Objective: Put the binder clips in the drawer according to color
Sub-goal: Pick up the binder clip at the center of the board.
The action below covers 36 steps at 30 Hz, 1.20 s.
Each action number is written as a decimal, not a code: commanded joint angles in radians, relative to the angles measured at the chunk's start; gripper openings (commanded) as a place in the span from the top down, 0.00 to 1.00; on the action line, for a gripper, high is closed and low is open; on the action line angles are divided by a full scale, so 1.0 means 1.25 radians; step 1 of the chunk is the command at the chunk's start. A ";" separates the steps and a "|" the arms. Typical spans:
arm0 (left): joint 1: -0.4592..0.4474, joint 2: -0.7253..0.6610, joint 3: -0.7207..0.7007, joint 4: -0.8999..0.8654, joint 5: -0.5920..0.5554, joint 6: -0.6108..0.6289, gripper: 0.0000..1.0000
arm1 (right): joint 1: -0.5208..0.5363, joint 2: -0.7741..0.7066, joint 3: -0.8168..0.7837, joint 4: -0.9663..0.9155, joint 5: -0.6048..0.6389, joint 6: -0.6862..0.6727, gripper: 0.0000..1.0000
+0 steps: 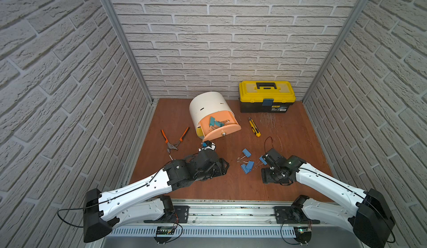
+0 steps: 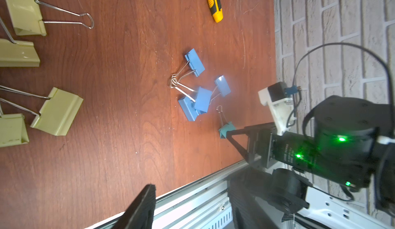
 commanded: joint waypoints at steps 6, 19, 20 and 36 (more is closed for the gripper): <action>-0.006 -0.029 -0.015 0.021 -0.038 -0.017 0.40 | -0.001 0.102 0.001 0.072 0.033 -0.014 0.18; -0.006 -0.050 -0.020 0.011 -0.047 -0.016 0.39 | -0.001 0.151 -0.008 0.107 0.018 -0.028 0.17; -0.006 -0.052 -0.020 0.011 -0.048 -0.015 0.39 | 0.000 0.142 -0.016 0.107 0.013 -0.024 0.18; -0.006 -0.046 -0.029 0.033 -0.049 -0.019 0.39 | 0.004 0.058 -0.079 0.106 -0.045 0.021 0.33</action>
